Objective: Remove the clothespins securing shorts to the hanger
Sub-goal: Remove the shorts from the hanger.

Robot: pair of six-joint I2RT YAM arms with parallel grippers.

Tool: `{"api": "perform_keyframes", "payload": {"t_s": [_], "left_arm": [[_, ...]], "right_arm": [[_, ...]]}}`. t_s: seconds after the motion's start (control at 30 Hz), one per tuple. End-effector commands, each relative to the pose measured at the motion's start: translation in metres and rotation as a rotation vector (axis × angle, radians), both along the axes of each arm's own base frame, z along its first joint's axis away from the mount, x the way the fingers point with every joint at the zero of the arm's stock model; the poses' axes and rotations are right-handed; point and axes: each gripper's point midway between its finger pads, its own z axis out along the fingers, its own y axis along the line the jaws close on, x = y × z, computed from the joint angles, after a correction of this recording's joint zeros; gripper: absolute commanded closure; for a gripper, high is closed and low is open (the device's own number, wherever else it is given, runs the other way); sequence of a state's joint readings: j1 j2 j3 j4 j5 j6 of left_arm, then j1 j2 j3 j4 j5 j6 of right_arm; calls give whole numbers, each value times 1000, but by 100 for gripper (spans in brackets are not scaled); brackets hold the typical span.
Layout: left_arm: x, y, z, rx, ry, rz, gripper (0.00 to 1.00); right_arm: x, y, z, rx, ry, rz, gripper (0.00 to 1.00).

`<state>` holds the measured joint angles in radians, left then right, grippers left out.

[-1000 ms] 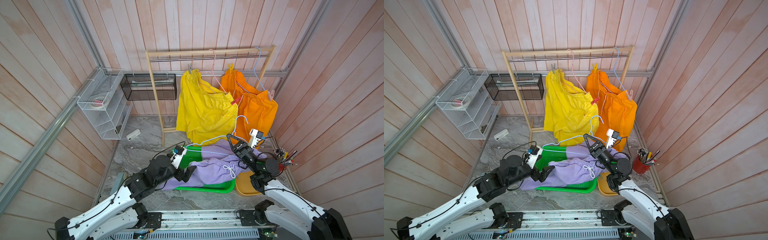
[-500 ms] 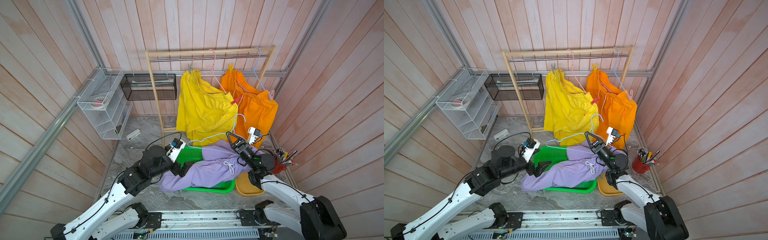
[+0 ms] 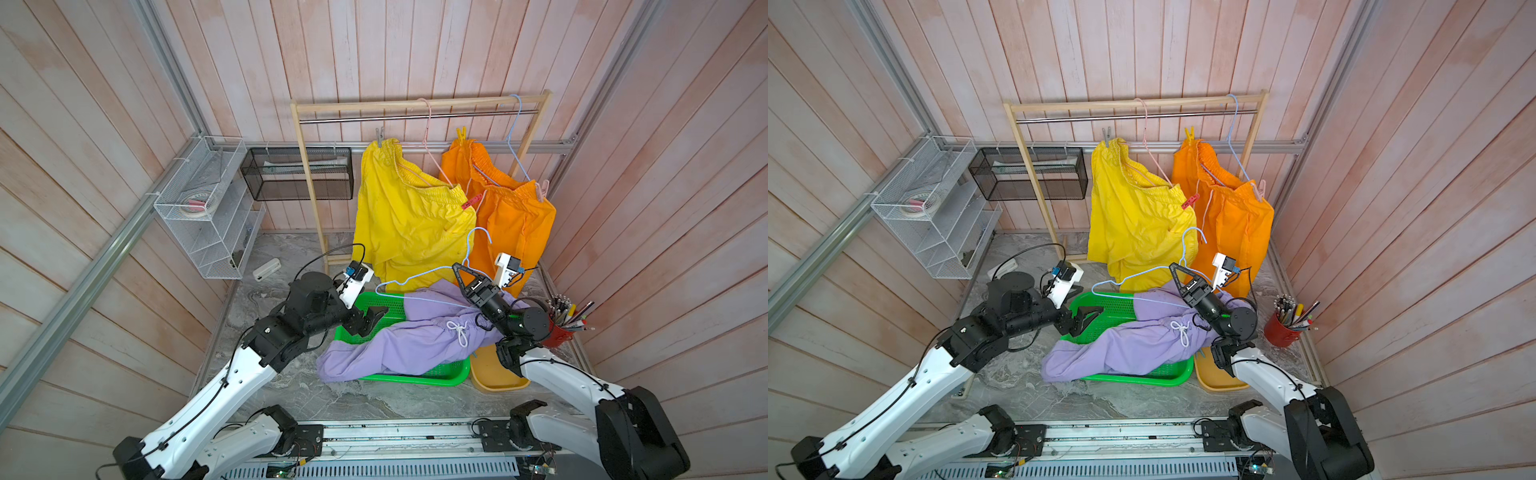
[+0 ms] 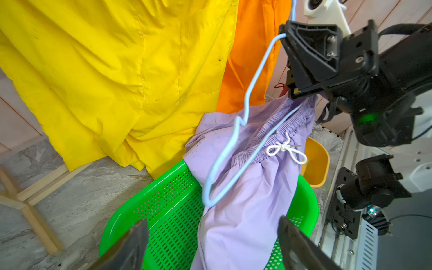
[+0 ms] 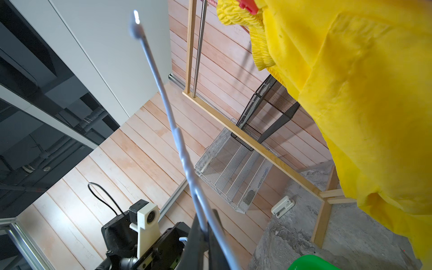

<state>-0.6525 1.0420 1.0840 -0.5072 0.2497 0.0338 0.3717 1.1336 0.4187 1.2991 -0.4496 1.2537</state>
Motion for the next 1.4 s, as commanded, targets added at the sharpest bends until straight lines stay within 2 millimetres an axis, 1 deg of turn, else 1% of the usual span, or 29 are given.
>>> {"api": "perform_keyframes", "payload": {"t_s": [0.0,0.03,0.1,0.27,0.3,0.33,0.37,0.47,0.6,0.63,0.73,0.83,0.87,1.0,1.07,1.2,1.37], "left_arm": [[4,-8,10,0,-24,-43,21],[4,-11,14,-13,-33,-54,23],[4,-14,23,-40,-60,-68,32],[3,-16,41,-61,-114,-89,49],[3,-18,44,-66,-120,-101,53],[2,-19,47,-71,-125,-109,60],[1,-20,50,-77,-129,-118,69],[-3,-25,53,-88,-132,-156,83],[-9,-28,51,-91,-129,-195,98],[-10,-27,51,-93,-131,-197,100],[-12,-23,53,-100,-146,-185,100],[-12,-14,56,-93,-175,-144,100],[-12,-11,57,-88,-186,-131,100],[-13,3,57,-64,-217,-75,100],[-12,10,55,-50,-223,-44,100],[-11,21,47,-18,-213,6,100],[-20,32,48,-36,-237,35,100]], "right_arm": [[-14,1,10,9,-54,30,100],[-14,2,10,7,-53,33,100],[-15,3,10,1,-50,35,100],[-20,9,10,-20,-57,44,100],[-21,10,10,-26,-57,43,100],[-22,11,11,-30,-60,45,100],[-22,12,11,-33,-64,44,100],[-24,14,12,-34,-67,50,100],[-25,17,12,-37,-63,59,100],[-25,17,13,-37,-64,58,100],[-26,17,13,-36,-61,63,100],[-26,18,13,-38,-54,67,100],[-27,18,13,-40,-55,70,97],[-32,16,11,-51,-49,71,80],[-33,15,8,-68,-36,63,75],[-33,13,-3,-122,5,41,72],[-33,2,-14,-172,44,-8,69]]}}
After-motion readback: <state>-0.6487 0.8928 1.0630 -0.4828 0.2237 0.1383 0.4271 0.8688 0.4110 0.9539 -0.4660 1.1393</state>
